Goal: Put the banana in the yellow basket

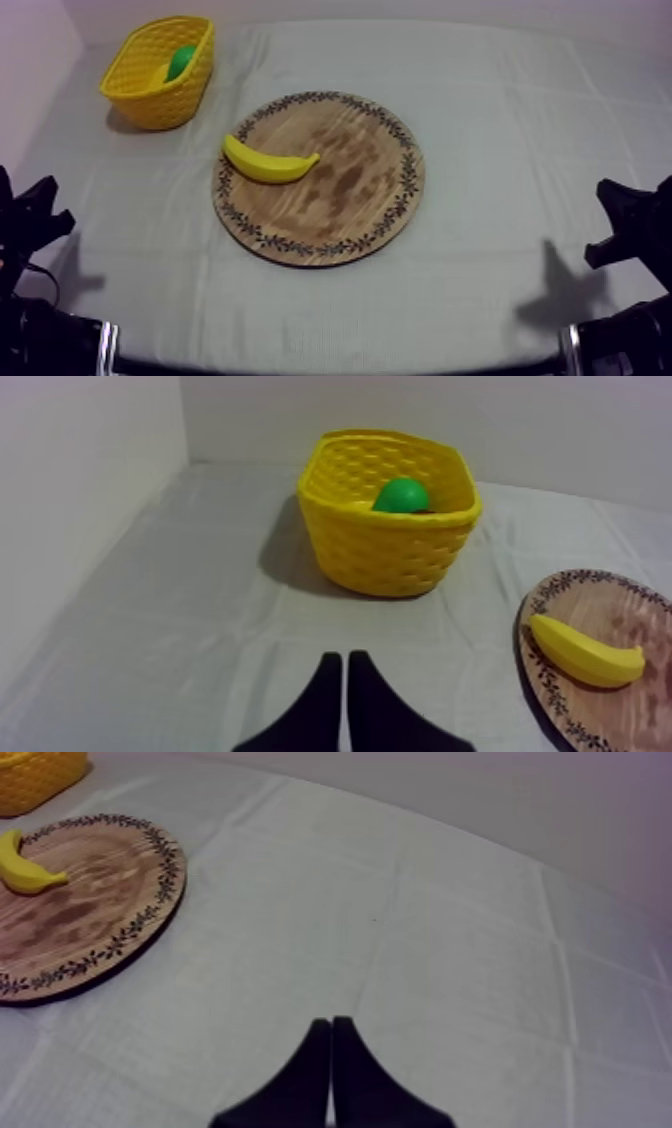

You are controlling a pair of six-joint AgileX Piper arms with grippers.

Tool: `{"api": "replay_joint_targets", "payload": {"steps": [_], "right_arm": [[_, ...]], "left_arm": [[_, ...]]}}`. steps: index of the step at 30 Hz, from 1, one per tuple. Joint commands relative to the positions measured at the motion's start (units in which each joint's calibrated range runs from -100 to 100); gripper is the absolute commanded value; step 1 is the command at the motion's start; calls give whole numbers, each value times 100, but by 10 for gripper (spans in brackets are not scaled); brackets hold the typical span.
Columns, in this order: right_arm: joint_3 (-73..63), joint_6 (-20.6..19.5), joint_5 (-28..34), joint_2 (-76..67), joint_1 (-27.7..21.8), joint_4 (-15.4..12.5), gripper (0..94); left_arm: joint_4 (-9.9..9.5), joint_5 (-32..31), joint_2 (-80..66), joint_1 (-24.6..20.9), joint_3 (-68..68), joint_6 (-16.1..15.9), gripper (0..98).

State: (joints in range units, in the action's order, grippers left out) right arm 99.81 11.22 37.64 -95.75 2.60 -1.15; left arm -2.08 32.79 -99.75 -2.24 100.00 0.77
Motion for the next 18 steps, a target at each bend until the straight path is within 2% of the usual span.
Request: {"api": "replay_joint_targets", "payload": {"steps": [1,18], "right_arm": [[-3,-1,2,0,0,0,3],[-3,-1,2,0,0,0,3]], "left_arm": [[-14,3,0,3,0,-55,0],[-34,3,0,-83,-11,-35,0]]}}
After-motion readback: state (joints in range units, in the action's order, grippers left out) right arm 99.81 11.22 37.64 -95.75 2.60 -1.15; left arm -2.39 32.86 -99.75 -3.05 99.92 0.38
